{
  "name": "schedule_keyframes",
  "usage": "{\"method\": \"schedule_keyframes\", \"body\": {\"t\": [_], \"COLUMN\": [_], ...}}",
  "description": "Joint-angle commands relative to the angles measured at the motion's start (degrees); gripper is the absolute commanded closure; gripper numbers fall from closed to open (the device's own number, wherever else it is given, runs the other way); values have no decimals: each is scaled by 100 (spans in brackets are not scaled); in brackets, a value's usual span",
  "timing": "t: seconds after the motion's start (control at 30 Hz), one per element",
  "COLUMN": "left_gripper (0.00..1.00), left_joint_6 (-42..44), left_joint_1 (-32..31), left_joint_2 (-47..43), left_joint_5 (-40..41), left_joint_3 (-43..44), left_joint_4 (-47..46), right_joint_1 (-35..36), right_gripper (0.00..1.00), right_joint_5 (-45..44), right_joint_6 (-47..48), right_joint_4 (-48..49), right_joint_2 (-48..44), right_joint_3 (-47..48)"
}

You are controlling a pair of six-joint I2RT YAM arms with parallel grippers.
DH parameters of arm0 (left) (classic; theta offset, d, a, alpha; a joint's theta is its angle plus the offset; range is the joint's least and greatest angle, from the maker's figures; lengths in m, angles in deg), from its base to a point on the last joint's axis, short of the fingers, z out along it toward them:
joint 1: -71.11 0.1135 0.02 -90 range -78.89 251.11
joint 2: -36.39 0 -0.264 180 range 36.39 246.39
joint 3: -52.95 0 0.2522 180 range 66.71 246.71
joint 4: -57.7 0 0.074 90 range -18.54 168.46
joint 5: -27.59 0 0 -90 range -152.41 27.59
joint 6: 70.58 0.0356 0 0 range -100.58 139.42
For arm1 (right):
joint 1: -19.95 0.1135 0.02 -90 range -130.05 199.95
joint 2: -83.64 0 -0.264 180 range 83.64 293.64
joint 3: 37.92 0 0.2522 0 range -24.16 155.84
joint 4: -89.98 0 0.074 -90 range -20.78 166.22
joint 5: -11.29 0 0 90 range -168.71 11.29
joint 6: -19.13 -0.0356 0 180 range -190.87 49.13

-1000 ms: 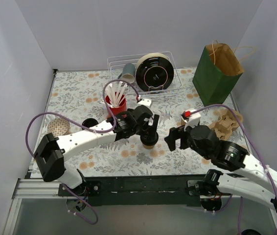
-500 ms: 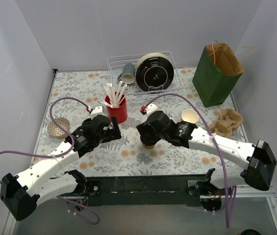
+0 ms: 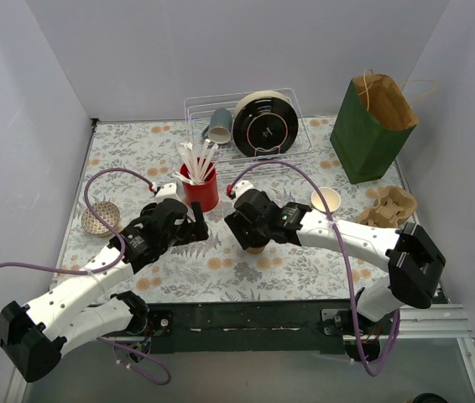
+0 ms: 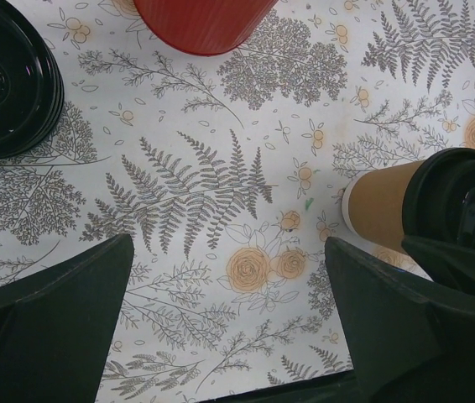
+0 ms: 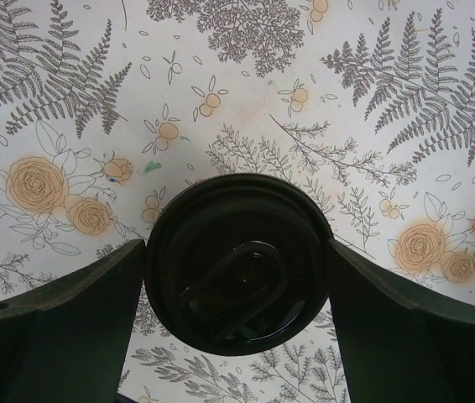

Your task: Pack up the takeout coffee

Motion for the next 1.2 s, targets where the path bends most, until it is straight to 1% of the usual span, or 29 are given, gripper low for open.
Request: {"method": "schedule_keyframes", "body": {"t": [0.0,0.13,0.2,0.27,0.33,0.43,0.47,0.5,0.6,0.67,0.73,0.77,0.8,0.87,1.0,1.17], "left_gripper": [2,2,2,2,2,2,2,2,2,2,2,2,2,2,2,2], "left_joint_6": [99,90,72,72,72,99,90,98,116,125,134,151,160,195,221,248], "left_joint_1": [30,30,30,30,30,30,30,30,30,30,21,21,21,21,21,21], "left_joint_2": [-151,-256,-292,-336,-362,-380,-380,-380,-449,-476,-503,-494,-459,-406,-362,-371], "left_joint_5": [-52,-35,-43,-70,-96,-167,-184,-210,-281,-351,-421,-456,-483,-553,-580,-597], "left_joint_3": [61,61,52,43,34,25,17,25,8,-36,-36,-45,-45,-36,-18,-10], "left_joint_4": [-103,-77,-86,-94,-94,-130,-138,-139,-165,-217,-235,-261,-270,-279,-288,-305], "right_joint_1": [2,2,-7,-33,-130,-384,-489,-760,-1175,-1351,-1746,-1886,-2175,-2353,-2801,-2846], "right_gripper": [16,20,20,19,19,18,18,18,19,19,16,16,16,16,12,6], "right_joint_5": [32,-239,-582,-950,-1101,-1391,-1426,-1427,-1382,-1522,-1584,-1507,-1480,-1462,-1304,-1364], "right_joint_6": [-219,-456,-701,-930,-1272,-1650,-1687,-1722,-1941,-2143,-2293,-2293,-2302,-2294,-2118,-2065], "right_joint_4": [-342,-955,-1254,-1771,-2046,-2398,-2416,-2442,-2356,-2416,-2556,-2539,-2522,-2426,-2293,-2442], "right_joint_2": [-119,-330,-436,-620,-926,-1305,-1576,-1727,-2298,-2606,-2765,-2792,-2809,-2801,-2555,-2677], "right_joint_3": [90,98,54,-121,-288,-806,-1103,-1280,-1623,-1695,-1800,-1852,-1923,-1985,-1941,-1731]}}
